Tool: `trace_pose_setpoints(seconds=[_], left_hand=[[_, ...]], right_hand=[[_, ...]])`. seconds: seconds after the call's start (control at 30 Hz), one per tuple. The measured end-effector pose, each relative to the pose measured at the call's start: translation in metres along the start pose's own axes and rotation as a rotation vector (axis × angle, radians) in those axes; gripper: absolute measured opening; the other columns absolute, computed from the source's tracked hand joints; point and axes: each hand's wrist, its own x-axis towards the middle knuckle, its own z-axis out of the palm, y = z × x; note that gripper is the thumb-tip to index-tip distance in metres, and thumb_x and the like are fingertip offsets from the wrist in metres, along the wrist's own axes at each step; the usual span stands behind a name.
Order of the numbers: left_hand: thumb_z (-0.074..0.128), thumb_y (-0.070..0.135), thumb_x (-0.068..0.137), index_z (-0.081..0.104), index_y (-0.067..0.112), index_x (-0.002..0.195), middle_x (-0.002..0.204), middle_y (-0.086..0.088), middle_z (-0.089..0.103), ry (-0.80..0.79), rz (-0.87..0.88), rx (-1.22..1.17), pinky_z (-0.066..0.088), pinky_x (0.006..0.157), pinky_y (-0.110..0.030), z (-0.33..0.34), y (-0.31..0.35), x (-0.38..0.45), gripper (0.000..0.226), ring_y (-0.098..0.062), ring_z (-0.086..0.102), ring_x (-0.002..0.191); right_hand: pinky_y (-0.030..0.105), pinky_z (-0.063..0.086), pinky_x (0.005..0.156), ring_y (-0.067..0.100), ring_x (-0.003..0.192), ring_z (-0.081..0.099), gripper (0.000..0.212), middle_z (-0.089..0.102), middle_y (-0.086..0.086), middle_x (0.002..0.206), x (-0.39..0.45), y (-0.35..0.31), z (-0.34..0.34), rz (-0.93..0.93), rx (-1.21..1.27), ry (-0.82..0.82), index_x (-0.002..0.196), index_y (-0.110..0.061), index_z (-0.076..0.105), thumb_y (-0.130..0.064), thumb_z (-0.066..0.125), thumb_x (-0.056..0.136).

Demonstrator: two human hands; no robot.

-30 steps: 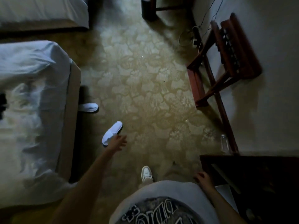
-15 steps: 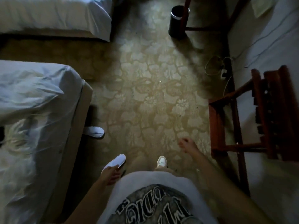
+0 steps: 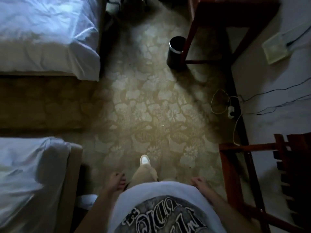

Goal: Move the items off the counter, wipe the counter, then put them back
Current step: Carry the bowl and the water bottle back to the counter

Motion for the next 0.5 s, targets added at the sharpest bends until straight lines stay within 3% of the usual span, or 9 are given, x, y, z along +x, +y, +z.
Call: trace_pose_setpoints(seconds=[0.07, 0.2, 0.3, 0.4, 0.47, 0.5], left_hand=[[0.052, 0.027, 0.099, 0.059, 0.008, 0.093, 0.079, -0.009, 0.063, -0.007, 0.062, 0.068, 0.040, 0.059, -0.026, -0.015, 0.102, 0.006, 0.021, -0.019, 0.056, 0.065], [0.053, 0.026, 0.099, 0.060, 0.008, 0.098, 0.085, -0.010, 0.065, 0.007, 0.331, 0.094, 0.042, 0.058, -0.026, -0.036, 0.298, 0.038, 0.020, -0.018, 0.059, 0.069], [0.051, 0.026, 0.100, 0.060, 0.009, 0.102, 0.089, -0.009, 0.066, -0.014, 0.404, 0.100, 0.045, 0.060, -0.027, -0.047, 0.397, 0.078, 0.020, -0.018, 0.061, 0.072], [0.051, 0.024, 0.100, 0.058, 0.008, 0.099, 0.085, -0.008, 0.065, -0.017, 0.360, 0.082, 0.043, 0.052, -0.021, -0.049, 0.470, 0.121, 0.018, -0.016, 0.059, 0.068], [0.052, 0.022, 0.100, 0.057, 0.009, 0.092, 0.078, -0.007, 0.061, 0.030, 0.226, 0.041, 0.037, 0.044, -0.019, -0.059, 0.537, 0.175, 0.016, -0.016, 0.055, 0.060], [0.052, 0.021, 0.099, 0.056, 0.009, 0.088, 0.072, -0.006, 0.058, 0.026, 0.150, 0.045, 0.034, 0.042, -0.018, -0.062, 0.533, 0.177, 0.017, -0.015, 0.051, 0.055]], right_hand=[[0.031, 0.046, 0.083, 0.022, 0.089, 0.055, 0.035, 0.063, 0.017, 0.110, 0.006, -0.038, -0.014, 0.027, -0.002, 0.023, 0.118, -0.001, 0.059, -0.027, 0.050, 0.096], [0.027, 0.035, 0.055, 0.019, 0.070, 0.049, 0.019, 0.055, 0.015, 0.093, 0.019, -0.147, -0.039, 0.038, 0.123, 0.098, 0.098, -0.003, 0.058, -0.018, 0.046, 0.098], [0.028, 0.036, 0.057, 0.020, 0.074, 0.050, 0.027, 0.062, 0.028, 0.099, 0.065, -0.230, -0.048, 0.029, 0.149, 0.067, 0.099, 0.002, 0.061, -0.020, 0.047, 0.098], [0.030, 0.038, 0.068, 0.025, 0.086, 0.056, 0.031, 0.062, 0.019, 0.103, 0.113, -0.345, -0.063, -0.042, 0.145, 0.072, 0.115, 0.001, 0.060, -0.022, 0.051, 0.096], [0.030, 0.036, 0.072, 0.033, 0.103, 0.058, 0.033, 0.059, 0.022, 0.106, 0.174, -0.481, -0.092, -0.053, 0.112, 0.020, 0.120, 0.006, 0.055, -0.016, 0.051, 0.096], [0.029, 0.035, 0.075, 0.036, 0.107, 0.057, 0.030, 0.059, 0.025, 0.108, 0.179, -0.510, -0.097, -0.068, 0.094, 0.012, 0.116, 0.007, 0.055, -0.015, 0.051, 0.097]])
